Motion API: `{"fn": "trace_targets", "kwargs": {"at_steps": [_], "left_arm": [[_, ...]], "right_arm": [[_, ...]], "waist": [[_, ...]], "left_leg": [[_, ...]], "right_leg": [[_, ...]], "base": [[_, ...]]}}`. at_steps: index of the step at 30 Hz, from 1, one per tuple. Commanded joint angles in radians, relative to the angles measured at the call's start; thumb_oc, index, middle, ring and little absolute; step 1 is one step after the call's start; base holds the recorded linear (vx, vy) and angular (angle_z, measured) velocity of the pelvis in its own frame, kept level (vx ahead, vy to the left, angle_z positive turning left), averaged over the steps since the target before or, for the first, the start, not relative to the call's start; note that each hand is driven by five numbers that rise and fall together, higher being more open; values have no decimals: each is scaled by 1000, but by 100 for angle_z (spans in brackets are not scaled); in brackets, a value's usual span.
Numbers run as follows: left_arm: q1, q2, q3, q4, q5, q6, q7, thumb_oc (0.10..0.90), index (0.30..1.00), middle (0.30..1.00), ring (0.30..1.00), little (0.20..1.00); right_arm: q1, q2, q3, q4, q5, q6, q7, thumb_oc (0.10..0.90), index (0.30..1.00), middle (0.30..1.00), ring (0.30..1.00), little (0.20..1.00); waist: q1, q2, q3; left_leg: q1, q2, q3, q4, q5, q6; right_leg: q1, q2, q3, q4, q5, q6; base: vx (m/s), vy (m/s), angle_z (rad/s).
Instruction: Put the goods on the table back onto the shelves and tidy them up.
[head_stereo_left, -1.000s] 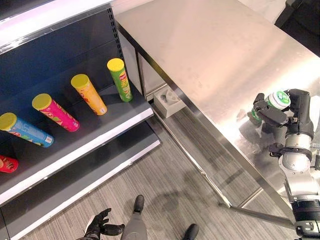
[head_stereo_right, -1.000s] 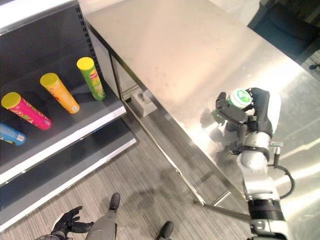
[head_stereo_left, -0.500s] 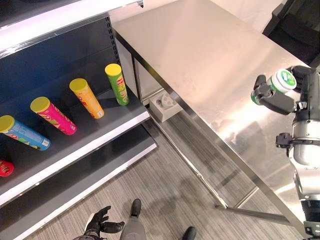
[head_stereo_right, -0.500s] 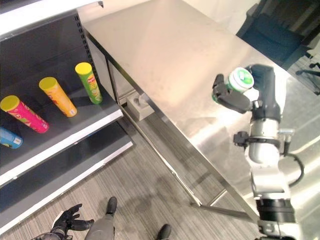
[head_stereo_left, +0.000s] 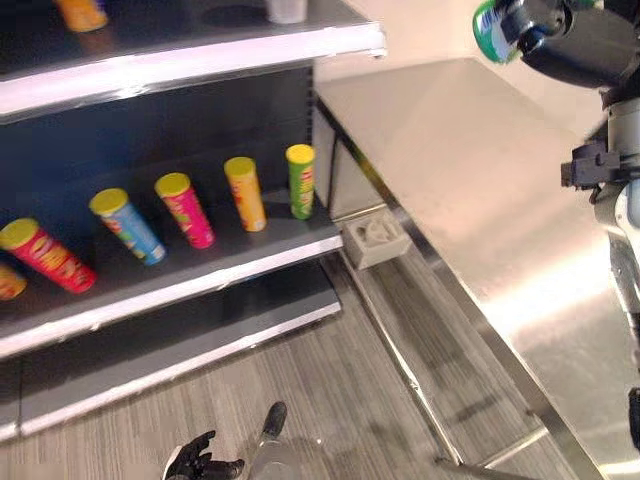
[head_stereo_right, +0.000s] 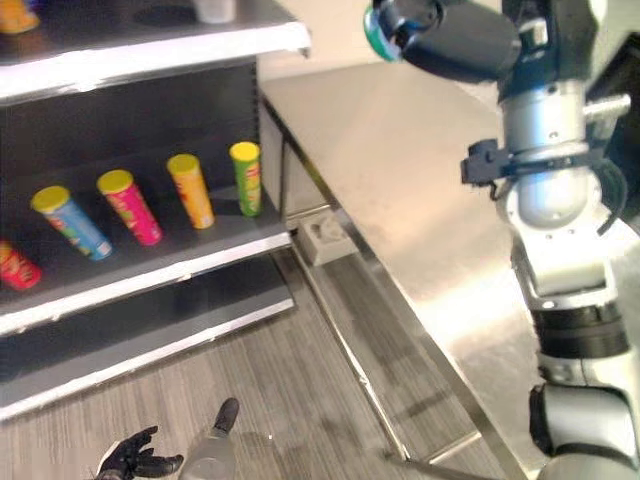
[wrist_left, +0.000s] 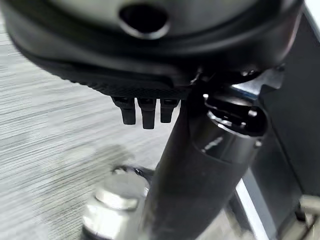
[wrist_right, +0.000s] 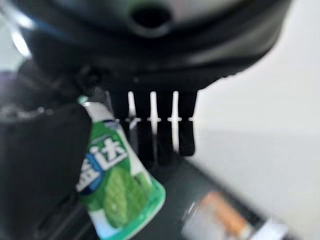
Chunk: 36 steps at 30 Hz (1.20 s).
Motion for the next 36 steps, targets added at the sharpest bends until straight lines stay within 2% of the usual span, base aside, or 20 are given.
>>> {"fn": "trace_targets", "kwargs": {"at_steps": [1,3,4,6,8,9,12,13,14,17,19,20,21,22,23,24,26,36], "left_arm": [[0,80,-61,-9,12,-20,-6,800,900,900,900,900],[-1,81,-64,2,25,-20,-6,800,900,900,900,900],[1,81,-65,7,28,-18,-6,800,900,900,900,900],[6,73,-79,20,53,-9,-8,800,900,900,900,900],[-1,74,-93,35,83,-5,0,800,900,900,900,900],[-6,79,-100,39,99,-2,4,800,900,900,900,900],[-7,85,-104,47,109,-1,10,800,900,900,900,900],[-7,85,-103,47,110,-2,10,800,900,900,900,900],[-8,93,-105,54,115,-2,13,800,900,900,900,900],[-13,98,-105,65,114,-5,17,800,900,900,900,900],[-24,114,-107,69,110,-3,25,800,900,900,900,900],[-28,117,-105,66,104,-5,27,800,900,900,900,900],[-29,121,-103,57,95,-7,29,800,900,900,900,900],[-35,129,-117,52,90,0,26,800,900,900,900,900],[-36,127,-117,52,90,0,26,800,900,900,900,900],[-31,131,-110,44,80,-3,22,800,900,900,900,900],[-18,104,-91,52,57,-2,25,800,900,900,900,900],[23,68,-95,68,36,8,22,800,900,900,900,900]], "right_arm": [[-78,0,-17,-7,71,-59,-20,400,300,300,300,300],[-91,-9,-10,-12,91,-63,-11,400,300,300,300,300],[-97,-15,-6,-17,98,-61,-4,400,300,300,300,300],[-100,-20,-12,-18,116,-53,7,400,300,300,300,300],[-96,-12,-10,-15,121,-50,9,400,300,300,300,300],[-100,-7,-7,-23,122,-48,14,400,300,300,300,300],[-107,17,1,-19,117,-44,11,400,300,300,300,300],[-107,18,2,-19,116,-44,10,400,300,300,300,300],[-121,30,11,-10,110,-40,8,400,300,300,300,300],[-140,39,31,-1,108,-37,10,400,300,300,300,300],[-126,34,40,-2,115,-34,17,400,300,300,300,300],[-131,30,48,-1,119,-33,19,400,300,300,300,300],[-138,26,59,6,133,-35,21,400,300,300,300,300],[-156,5,82,37,138,-57,-8,400,300,300,300,300],[-161,3,86,40,139,-59,-9,400,300,300,300,300],[-179,-9,97,39,140,-35,16,400,300,300,300,300],[-201,-1,136,87,162,-24,16,400,300,300,300,300],[-280,4,220,207,191,-12,24,400,300,300,300,300]], "waist": [[-30,-85,-65],[-50,-80,-77],[-60,-73,-89],[-78,-47,-123],[-84,-40,-144],[-77,-36,-152],[-65,-40,-156],[-66,-43,-155],[-61,-42,-148],[-62,-47,-130],[-84,-50,-113],[-86,-51,-109],[-91,-48,-105],[-100,-59,-95],[-100,-58,-97],[-96,-78,-97],[-88,-100,-132],[-46,-121,-143]], "left_leg": [[69,73,122,177,-120,-54],[108,79,149,220,-166,-54],[140,75,159,197,-184,-57],[196,45,180,98,-175,-49],[216,15,173,21,-162,-42],[221,-19,155,-11,-165,-26],[221,-78,139,-19,-191,7],[222,-84,140,-19,-192,11],[235,-117,133,-23,-215,33],[248,-150,126,-23,-228,56],[251,-157,98,-23,-227,64],[238,-159,101,-23,-207,69],[235,-155,84,-23,-203,66],[230,-155,49,-23,-199,62],[226,-154,50,-23,-196,62],[221,-161,15,-18,-193,58],[217,-147,-3,-23,-190,44],[210,-116,-47,-23,-179,18]], "right_leg": [[-81,-91,30,2,-24,32],[-86,-112,-2,5,-9,35],[-86,-116,-14,7,-5,36],[-84,-133,-44,11,26,53],[-83,-157,-64,25,45,68],[-82,-199,-82,53,62,83],[-90,-268,-93,126,70,106],[-94,-278,-92,137,67,111],[-108,-328,-83,205,81,124],[-131,-379,-50,291,99,144],[-172,-359,59,339,104,143],[-197,-338,102,318,109,123],[-215,-304,168,285,92,119],[-230,-249,258,190,70,109],[-231,-247,257,182,77,107],[-198,-234,280,124,81,119],[-142,-211,239,38,110,125],[-89,-184,170,5,92,116]], "base": [[-180,86,50],[-108,146,27],[-4,208,75],[37,271,105],[38,346,102],[49,393,92],[23,299,50],[31,290,27],[23,208,28],[26,195,23],[-41,76,16],[-84,-4,52],[-55,-79,56],[17,-83,33],[54,-129,36],[95,-157,74],[178,-210,81],[45,-64,26]]}}
